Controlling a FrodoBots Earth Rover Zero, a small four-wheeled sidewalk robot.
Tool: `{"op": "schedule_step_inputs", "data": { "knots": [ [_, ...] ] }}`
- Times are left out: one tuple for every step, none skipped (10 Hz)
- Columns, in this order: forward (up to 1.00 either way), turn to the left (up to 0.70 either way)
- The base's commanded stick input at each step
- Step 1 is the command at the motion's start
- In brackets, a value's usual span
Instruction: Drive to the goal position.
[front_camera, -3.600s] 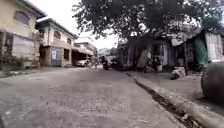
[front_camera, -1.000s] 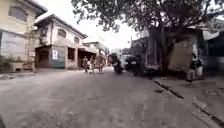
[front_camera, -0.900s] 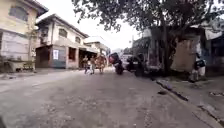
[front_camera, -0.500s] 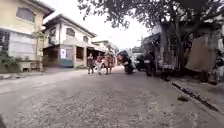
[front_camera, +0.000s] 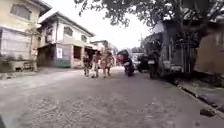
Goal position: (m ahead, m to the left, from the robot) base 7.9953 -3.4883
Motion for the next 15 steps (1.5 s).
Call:
{"op": "schedule_step_inputs", "data": {
  "knots": [
    [1.00,0.00],
    [1.00,0.00],
    [0.24,0.00],
    [0.00,0.00],
    [-0.71,0.00],
    [-1.00,0.00],
    [-0.40,0.00],
    [0.00,0.00],
    [0.00,0.00],
    [0.00,0.00],
    [0.00,0.00],
    [0.00,0.00],
    [0.00,0.00],
    [0.00,0.00],
    [0.00,0.00]
  ]
}}
